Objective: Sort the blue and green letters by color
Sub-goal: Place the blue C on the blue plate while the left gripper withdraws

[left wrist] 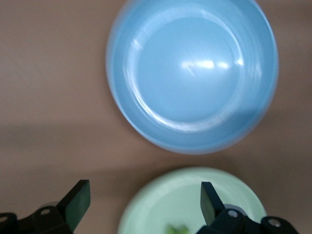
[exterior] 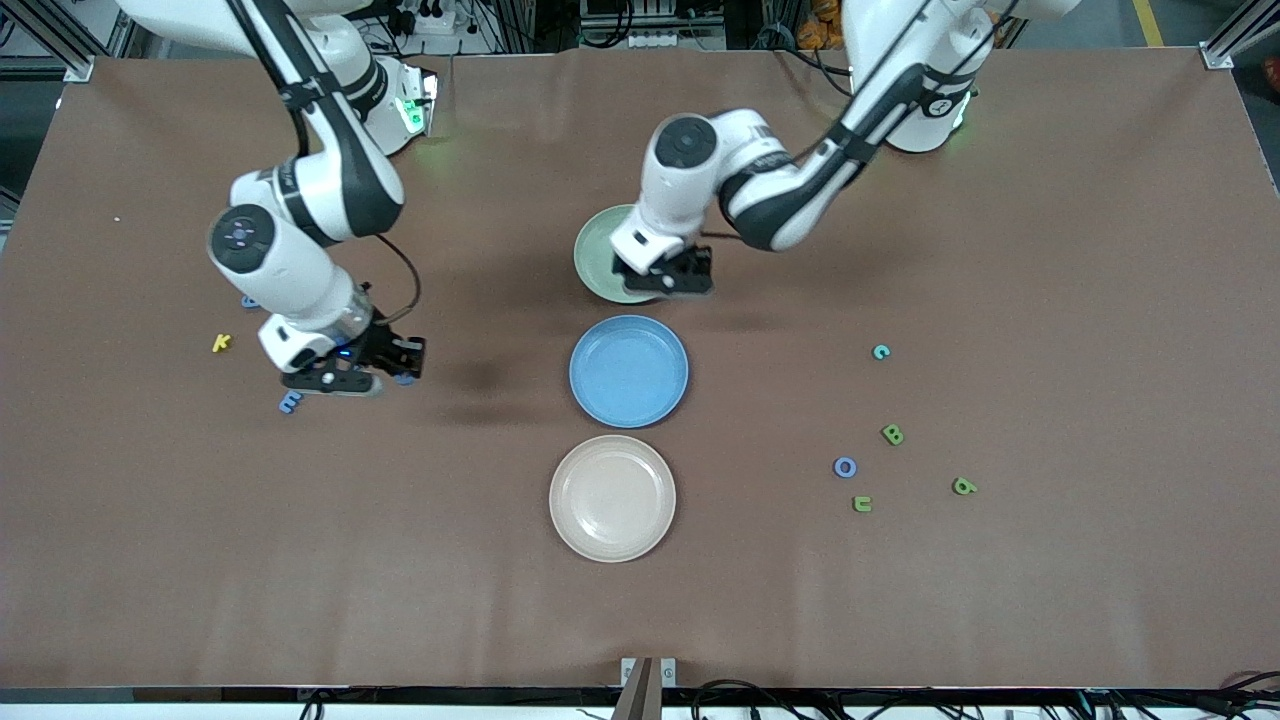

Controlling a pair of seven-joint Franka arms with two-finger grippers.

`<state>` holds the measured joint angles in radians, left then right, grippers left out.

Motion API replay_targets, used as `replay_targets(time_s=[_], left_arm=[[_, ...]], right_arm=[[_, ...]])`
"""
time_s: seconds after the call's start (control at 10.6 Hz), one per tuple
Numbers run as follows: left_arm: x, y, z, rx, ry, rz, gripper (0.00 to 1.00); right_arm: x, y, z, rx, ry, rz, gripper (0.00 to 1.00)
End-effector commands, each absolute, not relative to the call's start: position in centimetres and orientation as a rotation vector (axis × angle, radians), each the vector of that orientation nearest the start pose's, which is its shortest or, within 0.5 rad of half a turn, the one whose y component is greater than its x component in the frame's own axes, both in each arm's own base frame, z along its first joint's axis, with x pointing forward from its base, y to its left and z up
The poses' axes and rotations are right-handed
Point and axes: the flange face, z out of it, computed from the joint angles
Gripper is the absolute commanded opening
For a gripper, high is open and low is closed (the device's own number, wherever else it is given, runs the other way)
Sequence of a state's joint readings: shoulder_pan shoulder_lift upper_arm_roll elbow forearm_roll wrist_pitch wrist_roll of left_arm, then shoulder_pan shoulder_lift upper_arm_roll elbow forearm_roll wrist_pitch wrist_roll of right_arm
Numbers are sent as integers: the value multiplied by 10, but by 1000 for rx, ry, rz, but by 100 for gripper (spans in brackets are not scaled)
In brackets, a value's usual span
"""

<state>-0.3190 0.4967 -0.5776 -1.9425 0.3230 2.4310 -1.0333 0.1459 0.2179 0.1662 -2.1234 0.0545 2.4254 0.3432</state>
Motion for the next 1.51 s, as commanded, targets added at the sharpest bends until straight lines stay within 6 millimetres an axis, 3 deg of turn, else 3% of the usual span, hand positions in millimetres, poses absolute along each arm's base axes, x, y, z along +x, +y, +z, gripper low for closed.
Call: replay_targets(time_s=[0.0, 0.19, 0.47, 0.57, 0.76, 0.85, 0.94, 1.13, 1.23, 1.42], left_arm=[[481, -404, 275, -3215, 186, -87, 100], [519, -354, 274, -3209, 189, -97, 100], [561, -283, 273, -3216, -101, -95, 100], [572, -264, 266, -3211, -226, -82, 100], [587, -236, 255, -3185, -327, -74, 100], [595, -220, 251, -3166, -365, -79, 100], [600, -207, 242, -3152, -400, -66, 100], [617, -178, 228, -3124, -472, -63, 100], [623, -172, 222, -3123, -494, -57, 100], [626, -163, 215, -3115, -528, -45, 97]], right_arm=[[580, 292, 289, -3004, 106, -67, 3], [579, 343, 265, -2990, 54, -54, 3], [541, 405, 238, -2997, -22, 0, 3], [530, 430, 233, -2993, -18, 7, 3], [513, 458, 237, -2983, -35, 5, 7], [503, 471, 236, -2982, -3, 18, 68], [501, 474, 236, -2994, 85, 6, 100], [507, 464, 243, -3014, 109, 20, 100], [520, 448, 254, -3008, 149, 7, 100], [550, 398, 271, -3047, 243, 63, 100]])
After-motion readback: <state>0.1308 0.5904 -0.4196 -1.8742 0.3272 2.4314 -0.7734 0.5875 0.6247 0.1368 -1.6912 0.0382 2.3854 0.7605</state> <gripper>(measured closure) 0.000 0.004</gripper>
